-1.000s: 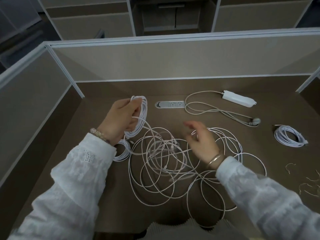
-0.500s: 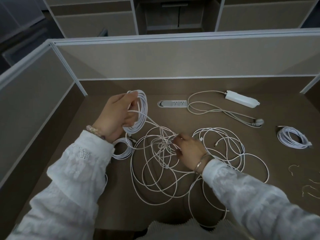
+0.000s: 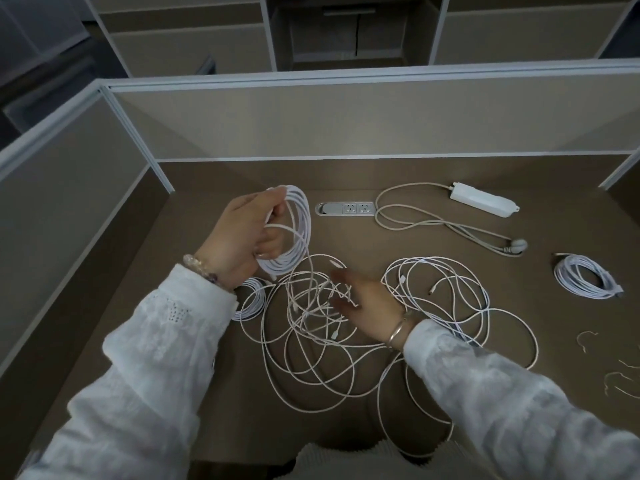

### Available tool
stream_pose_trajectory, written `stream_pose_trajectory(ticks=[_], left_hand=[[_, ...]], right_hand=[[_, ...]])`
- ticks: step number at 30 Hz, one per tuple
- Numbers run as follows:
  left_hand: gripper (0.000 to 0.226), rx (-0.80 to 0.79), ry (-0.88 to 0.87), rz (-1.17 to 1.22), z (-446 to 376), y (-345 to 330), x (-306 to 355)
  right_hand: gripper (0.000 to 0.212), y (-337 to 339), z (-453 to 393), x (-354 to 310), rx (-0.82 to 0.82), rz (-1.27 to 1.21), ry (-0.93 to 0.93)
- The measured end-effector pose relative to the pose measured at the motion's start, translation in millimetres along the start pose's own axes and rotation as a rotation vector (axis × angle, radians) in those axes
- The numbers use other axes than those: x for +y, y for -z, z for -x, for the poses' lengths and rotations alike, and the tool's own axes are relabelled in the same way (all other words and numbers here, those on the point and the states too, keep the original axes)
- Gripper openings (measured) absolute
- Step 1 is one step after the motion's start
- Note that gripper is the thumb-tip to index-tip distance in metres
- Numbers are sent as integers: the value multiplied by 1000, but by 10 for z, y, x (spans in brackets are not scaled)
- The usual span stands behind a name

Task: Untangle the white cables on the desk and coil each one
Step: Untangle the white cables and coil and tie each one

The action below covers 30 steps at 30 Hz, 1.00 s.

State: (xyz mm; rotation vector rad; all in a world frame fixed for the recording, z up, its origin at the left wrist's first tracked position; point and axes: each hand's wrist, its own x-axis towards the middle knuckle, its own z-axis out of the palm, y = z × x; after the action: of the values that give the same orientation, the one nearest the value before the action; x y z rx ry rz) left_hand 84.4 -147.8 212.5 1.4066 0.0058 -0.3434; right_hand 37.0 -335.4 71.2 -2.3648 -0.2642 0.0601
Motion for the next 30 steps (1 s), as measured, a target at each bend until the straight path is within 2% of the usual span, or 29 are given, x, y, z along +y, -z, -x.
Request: stream_pose_trajectory(ticks=[4, 8, 11, 15, 19, 22, 25, 30], left_hand=[[34, -59, 25, 44, 8, -32, -37], [36, -61, 53, 44, 22, 38, -72], [40, -82, 107, 42, 26, 142, -145], [37, -150, 236, 24, 72, 182, -282], [41, -361, 419, 66, 93, 152, -406], [45, -537, 486, 139, 105, 114, -463], [42, -631, 516, 222, 116, 91, -450], [47, -576, 503, 343, 90, 109, -379]], right_hand=[[26, -138, -39, -166, -79, -111, 28], [38, -129, -20, -154, -79, -157, 35], [28, -25, 6, -137, 107, -280, -19], [33, 272, -39, -125, 409, -375, -158], [27, 551, -110, -5, 543, -173, -117], [25, 631, -120, 59, 526, -14, -87], [28, 623, -88, 129, 465, 33, -90], [36, 526, 60, 95, 268, -195, -126]])
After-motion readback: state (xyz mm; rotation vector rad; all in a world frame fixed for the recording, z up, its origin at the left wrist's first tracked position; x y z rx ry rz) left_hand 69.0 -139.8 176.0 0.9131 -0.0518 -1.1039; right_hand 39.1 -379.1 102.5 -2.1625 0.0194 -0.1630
